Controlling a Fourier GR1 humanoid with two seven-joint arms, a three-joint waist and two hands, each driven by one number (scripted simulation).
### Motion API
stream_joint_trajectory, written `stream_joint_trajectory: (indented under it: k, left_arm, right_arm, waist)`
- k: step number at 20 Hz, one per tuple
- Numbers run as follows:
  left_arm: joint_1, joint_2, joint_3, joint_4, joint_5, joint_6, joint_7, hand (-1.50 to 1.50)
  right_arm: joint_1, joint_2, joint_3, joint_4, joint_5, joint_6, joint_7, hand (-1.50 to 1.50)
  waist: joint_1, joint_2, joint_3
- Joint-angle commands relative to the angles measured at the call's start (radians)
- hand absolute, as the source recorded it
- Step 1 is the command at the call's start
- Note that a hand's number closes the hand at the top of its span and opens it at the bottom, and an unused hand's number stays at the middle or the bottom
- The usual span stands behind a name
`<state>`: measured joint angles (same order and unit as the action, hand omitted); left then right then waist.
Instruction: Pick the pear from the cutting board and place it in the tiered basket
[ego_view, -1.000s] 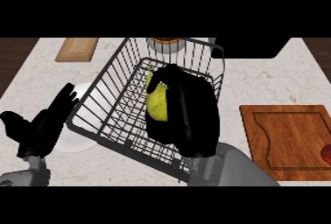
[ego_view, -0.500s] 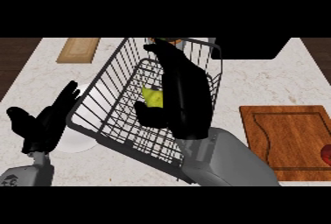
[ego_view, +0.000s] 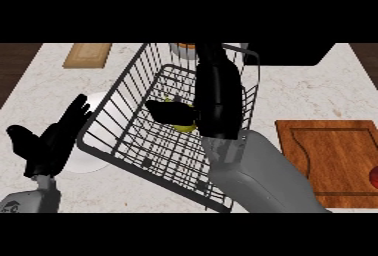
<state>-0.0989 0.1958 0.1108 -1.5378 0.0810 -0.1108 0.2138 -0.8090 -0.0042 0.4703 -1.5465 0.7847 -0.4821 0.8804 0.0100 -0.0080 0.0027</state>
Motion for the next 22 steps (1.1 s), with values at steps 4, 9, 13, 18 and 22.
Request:
stream_joint_trajectory:
  k: [4, 9, 13, 18, 22]
  left_arm:
    - [0.063, 0.024, 0.024, -0.045, 0.028, -0.033, -0.001, 0.0]
    - [-0.003, -0.011, -0.001, -0.044, -0.002, 0.019, 0.046, 0.0]
    - [0.053, -0.025, -0.012, -0.039, -0.013, 0.008, -0.006, 0.0]
    - [0.022, 0.001, 0.019, -0.017, 0.008, -0.01, 0.017, 0.0]
    - [0.085, -0.002, 0.031, -0.021, 0.02, -0.032, -0.041, 0.0]
  right_arm:
    - [0.09, 0.004, -0.116, -0.15, -0.083, -0.156, -0.013, -1.5]
    - [0.094, -0.015, -0.238, -0.208, -0.08, -0.159, -0.022, -1.5]
    - [0.205, -0.138, -0.366, -0.351, -0.163, -0.132, -0.067, -1.5]
    - [0.328, -0.255, -0.529, -0.483, -0.323, -0.056, -0.095, -1.5]
    - [0.417, -0.363, -0.693, -0.62, -0.484, 0.046, -0.083, -1.5]
  waist:
    - [-0.006, 0.003, -0.002]
    - [-0.013, 0.006, -0.002]
    - [-0.018, 0.006, -0.002]
    - [-0.019, 0.007, -0.002]
    - [-0.021, 0.006, -0.002]
